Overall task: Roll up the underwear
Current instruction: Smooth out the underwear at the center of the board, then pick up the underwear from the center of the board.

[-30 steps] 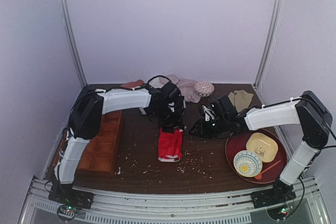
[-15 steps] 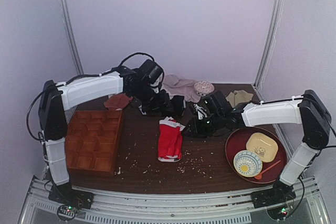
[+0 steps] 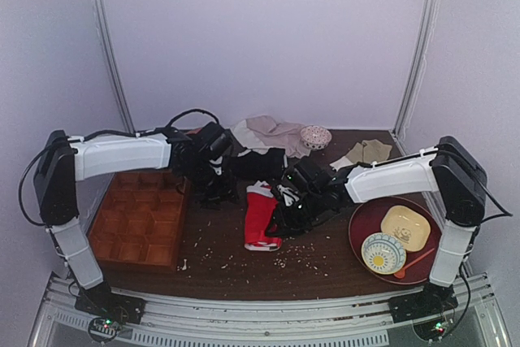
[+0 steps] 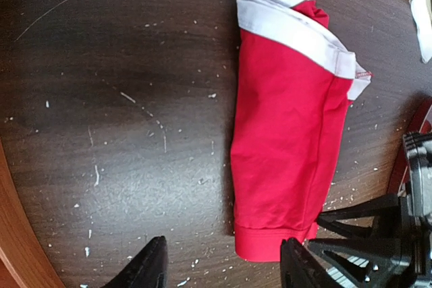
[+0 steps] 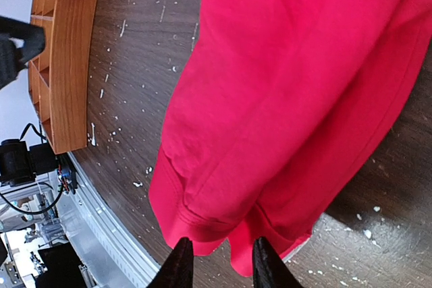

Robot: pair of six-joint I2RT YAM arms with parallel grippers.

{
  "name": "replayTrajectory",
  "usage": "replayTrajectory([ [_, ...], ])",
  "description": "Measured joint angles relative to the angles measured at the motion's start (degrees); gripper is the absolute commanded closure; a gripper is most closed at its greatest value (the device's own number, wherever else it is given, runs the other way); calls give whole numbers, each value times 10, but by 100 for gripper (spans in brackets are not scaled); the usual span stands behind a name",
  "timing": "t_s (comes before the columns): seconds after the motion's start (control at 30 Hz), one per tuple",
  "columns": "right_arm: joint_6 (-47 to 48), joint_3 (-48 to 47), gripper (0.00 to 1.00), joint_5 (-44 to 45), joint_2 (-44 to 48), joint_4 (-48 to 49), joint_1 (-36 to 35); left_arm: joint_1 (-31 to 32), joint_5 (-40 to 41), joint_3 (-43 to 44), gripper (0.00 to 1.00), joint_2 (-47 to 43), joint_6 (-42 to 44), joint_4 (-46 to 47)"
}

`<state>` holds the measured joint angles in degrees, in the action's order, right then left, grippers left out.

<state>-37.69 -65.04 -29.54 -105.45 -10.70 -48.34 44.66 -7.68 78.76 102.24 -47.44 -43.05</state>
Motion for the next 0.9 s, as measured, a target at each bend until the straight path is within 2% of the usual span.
replayTrajectory([
  [0.27, -15, -4, 60, 3, -5, -15, -7, 0, 0, -37, 43, -38, -15, 25],
  [0.67, -51, -9, 57, -7, -30, 13, -9, 0, 0, -59, 43, -42, -26, 32],
  [0.8, -63, -16, 66, -13, -32, 29, -9, 0, 0, -60, 43, -43, -28, 36],
  [0.9, -65, -21, 81, -14, -40, 33, -9, 0, 0, -60, 43, -43, -28, 37],
])
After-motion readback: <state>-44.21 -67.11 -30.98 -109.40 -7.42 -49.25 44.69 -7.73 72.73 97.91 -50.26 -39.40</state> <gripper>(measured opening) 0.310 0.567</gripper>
